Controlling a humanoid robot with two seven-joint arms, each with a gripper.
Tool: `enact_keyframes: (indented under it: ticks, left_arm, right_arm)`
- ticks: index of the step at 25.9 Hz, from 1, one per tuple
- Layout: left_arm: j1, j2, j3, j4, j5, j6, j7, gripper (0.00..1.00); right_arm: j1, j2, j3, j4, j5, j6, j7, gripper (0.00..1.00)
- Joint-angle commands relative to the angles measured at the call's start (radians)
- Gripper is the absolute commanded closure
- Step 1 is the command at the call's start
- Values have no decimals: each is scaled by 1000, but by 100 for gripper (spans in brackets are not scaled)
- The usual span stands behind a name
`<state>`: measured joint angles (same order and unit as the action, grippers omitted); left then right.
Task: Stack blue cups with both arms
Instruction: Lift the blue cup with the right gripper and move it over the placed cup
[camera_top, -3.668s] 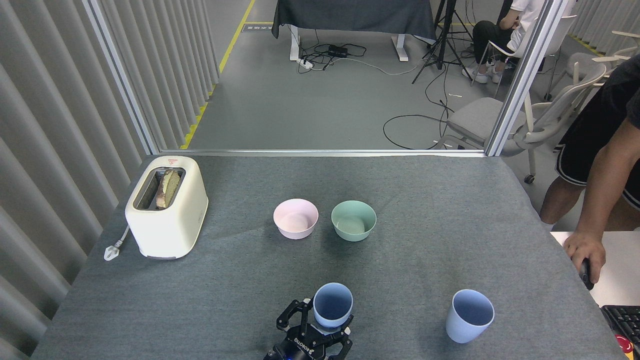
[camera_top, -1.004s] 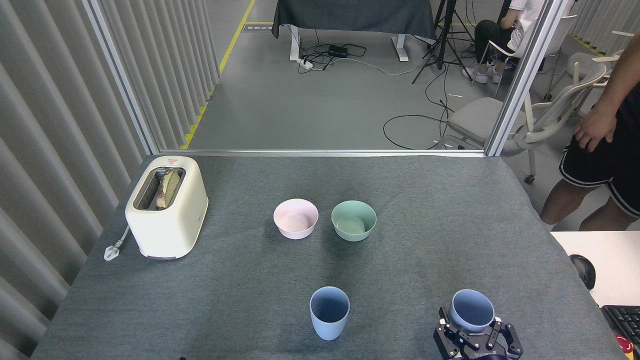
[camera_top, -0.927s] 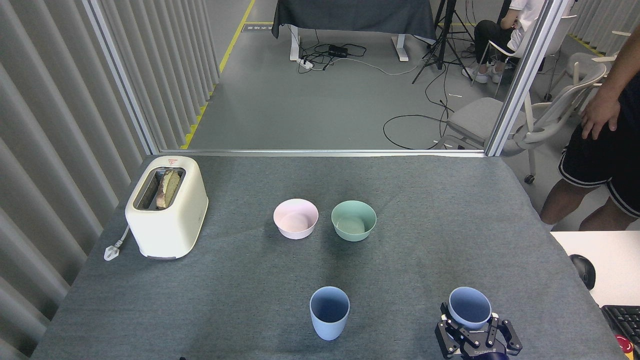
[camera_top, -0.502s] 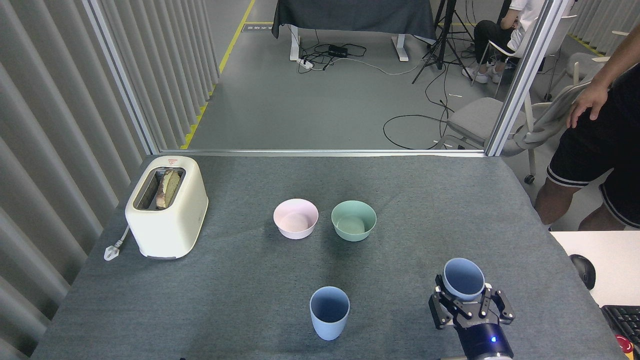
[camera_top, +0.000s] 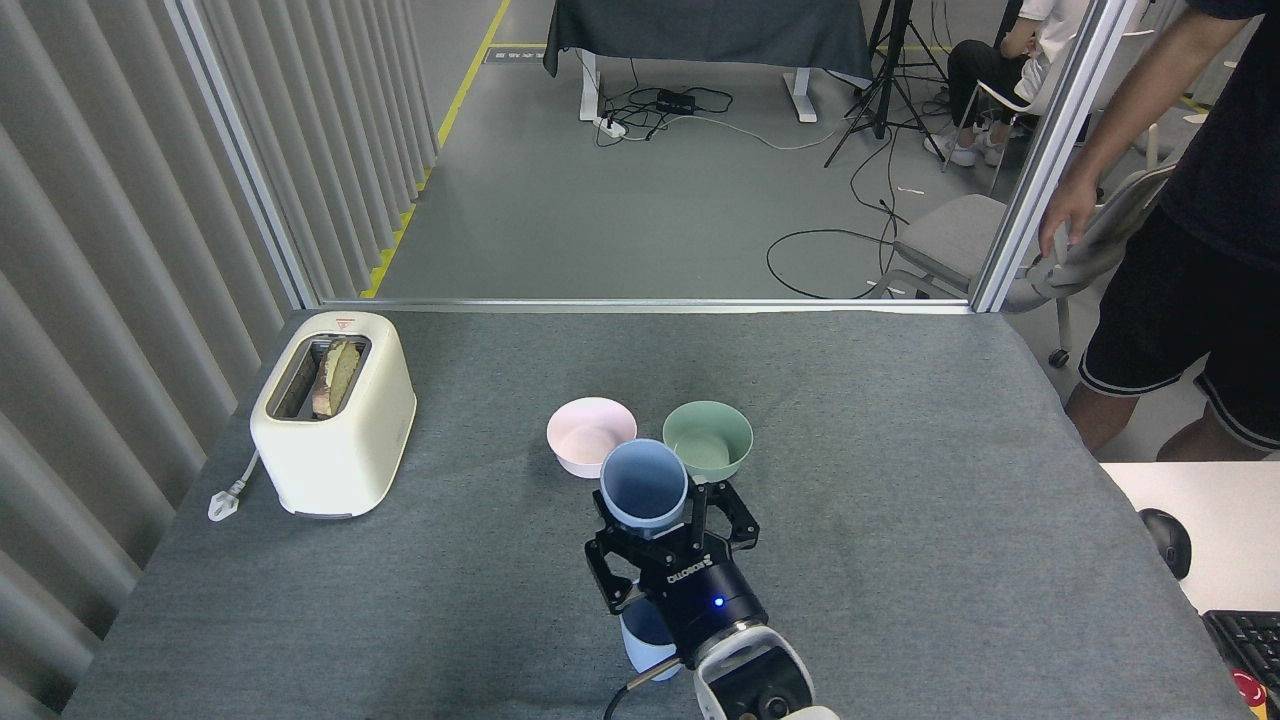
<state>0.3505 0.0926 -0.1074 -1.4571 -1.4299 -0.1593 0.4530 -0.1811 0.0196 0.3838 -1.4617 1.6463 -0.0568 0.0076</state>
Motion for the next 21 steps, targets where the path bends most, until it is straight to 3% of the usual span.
enact_keyframes:
  ticks: [1,21]
  left_arm:
    - [-1,-2,14,4,2,0,0,0]
    - [-1,-2,22,12,2,0,0,0]
  right_arm:
    - [45,31,46,-26,44,11,31,35]
    - [140,19,29,-48,52,12,32,34]
